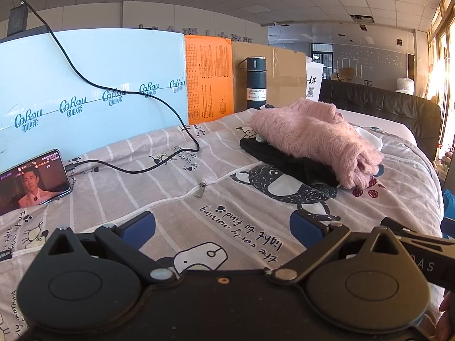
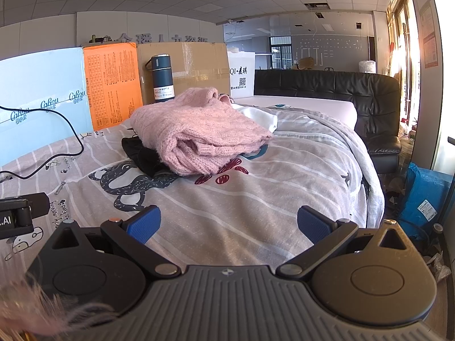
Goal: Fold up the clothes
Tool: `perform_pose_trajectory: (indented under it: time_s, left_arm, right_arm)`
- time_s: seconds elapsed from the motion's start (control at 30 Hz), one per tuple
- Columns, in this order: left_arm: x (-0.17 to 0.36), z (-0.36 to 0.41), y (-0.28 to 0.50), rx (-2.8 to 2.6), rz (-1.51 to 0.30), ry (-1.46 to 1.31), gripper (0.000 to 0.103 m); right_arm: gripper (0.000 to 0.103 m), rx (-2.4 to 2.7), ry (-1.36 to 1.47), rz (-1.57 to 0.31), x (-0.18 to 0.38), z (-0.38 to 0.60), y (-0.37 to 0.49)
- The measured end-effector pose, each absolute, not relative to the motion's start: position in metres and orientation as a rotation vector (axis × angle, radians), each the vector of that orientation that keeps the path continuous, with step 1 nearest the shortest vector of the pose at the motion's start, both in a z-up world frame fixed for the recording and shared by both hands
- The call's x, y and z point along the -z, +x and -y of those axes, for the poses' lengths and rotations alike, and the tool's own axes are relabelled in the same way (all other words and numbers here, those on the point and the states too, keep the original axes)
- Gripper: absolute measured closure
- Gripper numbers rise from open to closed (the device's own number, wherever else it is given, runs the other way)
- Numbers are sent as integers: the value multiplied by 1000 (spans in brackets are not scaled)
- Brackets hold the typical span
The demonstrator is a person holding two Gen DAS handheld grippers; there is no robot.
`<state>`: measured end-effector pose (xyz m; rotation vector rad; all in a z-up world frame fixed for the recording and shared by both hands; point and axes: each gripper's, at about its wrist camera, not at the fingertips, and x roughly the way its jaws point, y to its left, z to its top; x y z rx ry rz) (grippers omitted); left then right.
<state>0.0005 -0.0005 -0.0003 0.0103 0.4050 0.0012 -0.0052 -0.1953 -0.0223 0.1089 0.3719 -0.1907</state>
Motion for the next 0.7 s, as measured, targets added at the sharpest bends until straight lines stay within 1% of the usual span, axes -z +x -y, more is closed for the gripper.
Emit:
perform_pose_trajectory:
  time_s: [0.3,0.7]
  left_arm:
    - [-1,2,-2,-18,-380,20,0]
    - [-4,6,-13,-7,-332,36,0]
  right_arm:
    - [0,177,130,-376,21,199,-3]
    - [0,112,209,-396,7,213,1]
